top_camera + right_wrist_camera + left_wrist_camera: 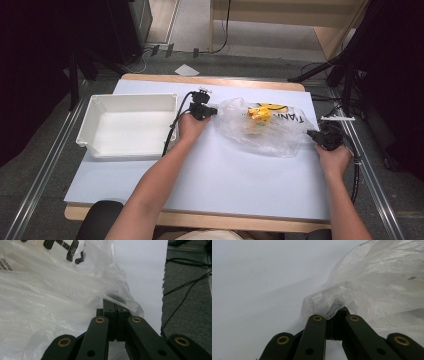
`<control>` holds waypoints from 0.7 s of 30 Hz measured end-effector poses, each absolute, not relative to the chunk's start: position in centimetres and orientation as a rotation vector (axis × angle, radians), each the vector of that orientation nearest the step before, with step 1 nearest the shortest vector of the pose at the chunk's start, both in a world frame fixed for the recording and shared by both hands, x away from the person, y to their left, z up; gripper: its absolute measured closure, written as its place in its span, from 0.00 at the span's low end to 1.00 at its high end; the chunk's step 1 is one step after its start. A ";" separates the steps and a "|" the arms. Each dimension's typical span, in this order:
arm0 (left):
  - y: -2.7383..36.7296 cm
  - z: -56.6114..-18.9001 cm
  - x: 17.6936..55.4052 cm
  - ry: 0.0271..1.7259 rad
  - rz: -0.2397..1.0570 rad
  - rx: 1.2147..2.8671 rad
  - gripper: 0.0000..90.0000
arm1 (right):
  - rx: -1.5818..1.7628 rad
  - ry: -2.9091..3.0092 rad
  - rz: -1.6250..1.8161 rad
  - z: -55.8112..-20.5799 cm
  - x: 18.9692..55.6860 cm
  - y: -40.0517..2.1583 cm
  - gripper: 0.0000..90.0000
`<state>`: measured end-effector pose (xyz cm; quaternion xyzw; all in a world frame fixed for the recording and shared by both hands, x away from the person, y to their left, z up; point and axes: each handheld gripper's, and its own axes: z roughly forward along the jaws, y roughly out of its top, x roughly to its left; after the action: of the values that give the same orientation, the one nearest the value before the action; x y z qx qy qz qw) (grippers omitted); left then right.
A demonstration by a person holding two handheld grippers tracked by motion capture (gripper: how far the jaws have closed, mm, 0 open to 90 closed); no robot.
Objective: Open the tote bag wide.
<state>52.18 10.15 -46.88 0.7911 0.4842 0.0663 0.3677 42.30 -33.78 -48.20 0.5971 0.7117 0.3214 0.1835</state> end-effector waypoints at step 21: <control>10.7 -46.5 50.0 1.244 0.160 2.059 0.95 | 1.622 2.032 0.959 -48.5 39.8 -33.9 1.00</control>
<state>49.98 10.66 -46.54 0.7977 0.4819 0.0621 0.3572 39.79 -33.92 -48.50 0.5753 0.7207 0.3401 0.1841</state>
